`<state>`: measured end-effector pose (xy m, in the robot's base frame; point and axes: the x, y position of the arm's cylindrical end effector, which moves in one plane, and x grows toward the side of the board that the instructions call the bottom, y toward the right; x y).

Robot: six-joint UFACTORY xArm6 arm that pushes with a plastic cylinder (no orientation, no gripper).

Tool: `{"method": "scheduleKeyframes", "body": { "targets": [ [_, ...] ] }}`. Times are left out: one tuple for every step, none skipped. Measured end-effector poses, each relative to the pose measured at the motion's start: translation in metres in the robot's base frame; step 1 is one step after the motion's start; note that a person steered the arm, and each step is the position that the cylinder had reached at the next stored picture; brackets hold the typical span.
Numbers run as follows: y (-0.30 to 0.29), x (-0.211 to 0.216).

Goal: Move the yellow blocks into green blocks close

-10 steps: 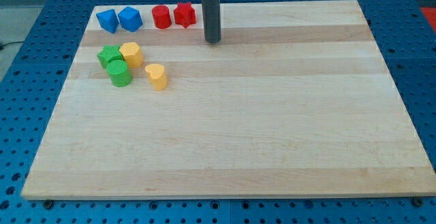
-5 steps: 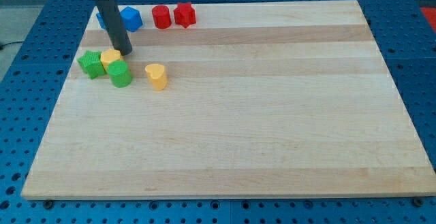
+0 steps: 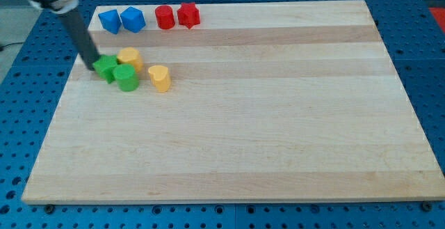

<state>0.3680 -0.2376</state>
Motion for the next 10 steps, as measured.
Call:
{"method": "scheduleKeyframes", "body": {
  "targets": [
    [0.010, -0.013],
    [0.020, -0.049],
    [0.058, -0.057],
    [0.056, -0.048],
    [0.070, -0.031],
    [0.114, -0.046],
    [0.107, -0.027],
    [0.089, -0.007],
    [0.084, -0.006],
    [0.066, -0.006]
  ]
}}
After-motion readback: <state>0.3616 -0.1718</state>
